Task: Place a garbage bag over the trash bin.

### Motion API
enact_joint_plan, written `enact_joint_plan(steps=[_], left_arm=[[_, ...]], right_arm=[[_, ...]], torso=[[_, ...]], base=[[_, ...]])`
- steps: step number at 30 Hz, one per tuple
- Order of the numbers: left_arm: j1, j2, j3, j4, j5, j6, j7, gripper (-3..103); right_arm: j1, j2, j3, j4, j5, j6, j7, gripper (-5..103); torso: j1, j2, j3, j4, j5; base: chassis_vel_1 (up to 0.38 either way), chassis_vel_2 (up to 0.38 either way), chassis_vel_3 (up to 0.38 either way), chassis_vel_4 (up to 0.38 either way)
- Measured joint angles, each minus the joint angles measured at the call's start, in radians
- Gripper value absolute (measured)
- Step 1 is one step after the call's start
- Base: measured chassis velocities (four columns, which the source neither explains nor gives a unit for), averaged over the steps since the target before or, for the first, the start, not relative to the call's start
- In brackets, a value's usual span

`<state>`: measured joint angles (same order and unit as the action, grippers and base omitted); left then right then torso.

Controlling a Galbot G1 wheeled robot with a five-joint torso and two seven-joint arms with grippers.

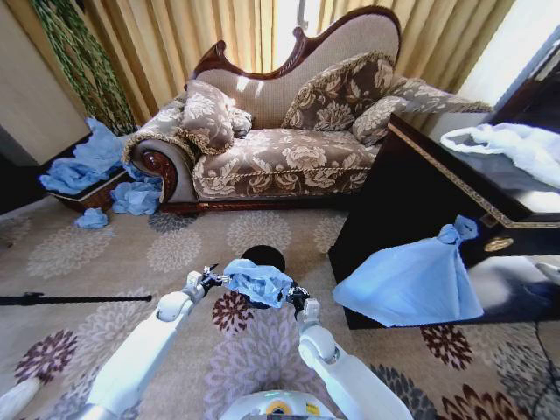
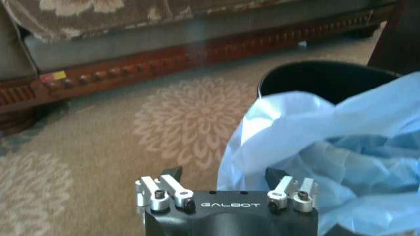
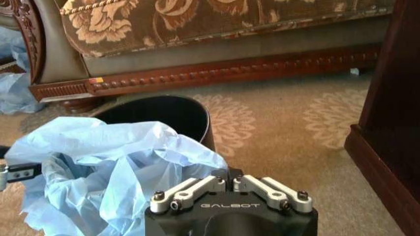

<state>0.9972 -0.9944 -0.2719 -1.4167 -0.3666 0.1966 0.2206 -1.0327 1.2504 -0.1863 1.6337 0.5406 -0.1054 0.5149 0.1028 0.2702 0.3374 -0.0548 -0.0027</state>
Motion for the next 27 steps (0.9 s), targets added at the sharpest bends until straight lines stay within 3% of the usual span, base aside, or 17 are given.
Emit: enact_joint_plan(steps=[1,6,8,9,11,18,27], left_arm=[[0.0,0.0,0.0,0.0,0.0,0.0,0.0,86],[0.008,-0.002,-0.013,0.016,0.001,-0.005,-0.001,66],[0.007,-0.004,-0.013,0.019,0.001,-0.006,0.0,66],[0.005,-0.009,-0.013,0.022,0.001,-0.006,0.0,58],[0.003,-0.012,-0.013,0.023,0.001,-0.006,0.0,58],[0.006,-0.021,-0.012,0.026,0.002,-0.011,0.004,34],[0.008,-0.023,-0.013,0.023,0.003,-0.013,0.005,15]], right_arm=[[0.0,0.0,0.0,0.0,0.0,0.0,0.0,0],[0.0,0.003,-0.004,-0.002,-0.001,0.0,0.0,0],[0.002,0.004,-0.006,-0.003,-0.001,0.0,0.0,0],[0.004,0.004,-0.007,-0.003,0.0,0.0,0.001,0],[0.005,0.004,-0.008,-0.004,0.0,0.0,0.001,0],[0.003,-0.002,-0.007,-0.001,0.0,0.003,0.004,0],[0.0,-0.004,-0.005,0.007,-0.004,0.009,0.002,0]], torso=[[0.0,0.0,0.0,0.0,0.0],[0.0,0.0,0.0,-0.0001,0.0002],[0.0,0.0,0.0,0.0,0.0],[0.0,0.0,0.0,0.0,0.0],[0.0,0.0,0.0,-0.0001,0.0],[0.0,0.0,0.0,-0.0001,0.0001],[0.0,0.0,0.0,-0.0001,0.0]], base=[[0.0,0.0,0.0,0.0],[0.0,0.0,0.0,0.0],[0.0,0.0,0.0,0.0],[0.0,0.0,0.0,0.0],[0.0,0.0,0.0,0.0],[0.0,0.0,0.0,0.0],[0.0,0.0,0.0,0.0]])
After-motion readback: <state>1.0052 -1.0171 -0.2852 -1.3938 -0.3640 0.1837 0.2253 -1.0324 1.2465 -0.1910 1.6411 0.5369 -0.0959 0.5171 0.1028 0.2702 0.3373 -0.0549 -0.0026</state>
